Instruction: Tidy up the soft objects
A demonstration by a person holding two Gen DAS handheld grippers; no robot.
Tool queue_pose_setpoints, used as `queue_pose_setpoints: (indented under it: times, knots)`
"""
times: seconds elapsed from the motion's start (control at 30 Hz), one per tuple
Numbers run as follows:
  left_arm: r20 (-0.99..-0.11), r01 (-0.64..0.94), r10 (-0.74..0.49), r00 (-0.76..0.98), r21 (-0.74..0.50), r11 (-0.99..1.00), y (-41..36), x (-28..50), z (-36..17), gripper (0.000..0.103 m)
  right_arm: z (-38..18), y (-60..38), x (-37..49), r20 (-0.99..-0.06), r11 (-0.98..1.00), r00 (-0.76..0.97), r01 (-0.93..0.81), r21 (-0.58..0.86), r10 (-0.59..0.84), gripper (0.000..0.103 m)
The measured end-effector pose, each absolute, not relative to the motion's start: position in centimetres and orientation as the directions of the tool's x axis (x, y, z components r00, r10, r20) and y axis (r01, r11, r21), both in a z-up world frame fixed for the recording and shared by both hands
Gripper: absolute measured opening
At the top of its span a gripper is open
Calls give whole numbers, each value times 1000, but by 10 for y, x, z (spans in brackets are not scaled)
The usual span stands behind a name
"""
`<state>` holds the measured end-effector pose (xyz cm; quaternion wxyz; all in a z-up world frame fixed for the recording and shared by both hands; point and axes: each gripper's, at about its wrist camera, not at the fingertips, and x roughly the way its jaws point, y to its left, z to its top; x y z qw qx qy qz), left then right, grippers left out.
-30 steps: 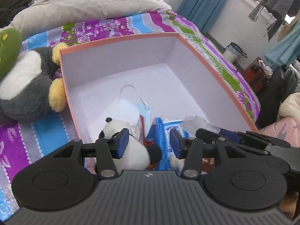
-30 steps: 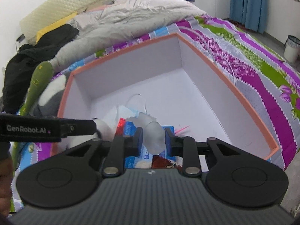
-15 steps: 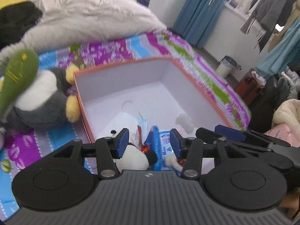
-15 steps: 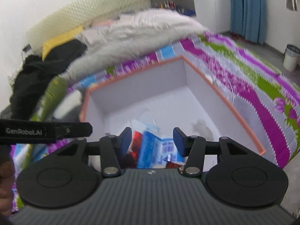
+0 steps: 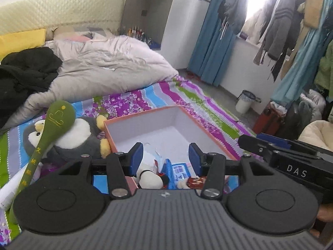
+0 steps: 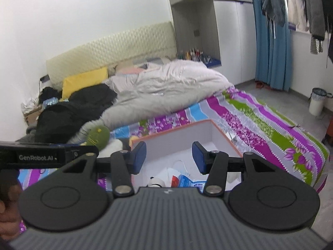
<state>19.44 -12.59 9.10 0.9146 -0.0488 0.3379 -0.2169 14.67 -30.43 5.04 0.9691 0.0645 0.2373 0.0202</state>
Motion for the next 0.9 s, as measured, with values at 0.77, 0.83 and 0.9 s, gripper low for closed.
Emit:
queue_pose_setpoints:
  times: [0.77,0.83,0.9]
  knots:
    - [-556,326,-402,727,-235,916,-85,61,100,59,36,-273,49,-456,992,888,5,129,55,52]
    - [-562,333,-403,722,-228,915,-89,59,95,59,31,-269,45,-468,992,881,-3,126,62,52]
    - [-567,335,-400,720,-221,916,-90,56,91,59,26,-266,42,-478,992,876,-1,127,62,52]
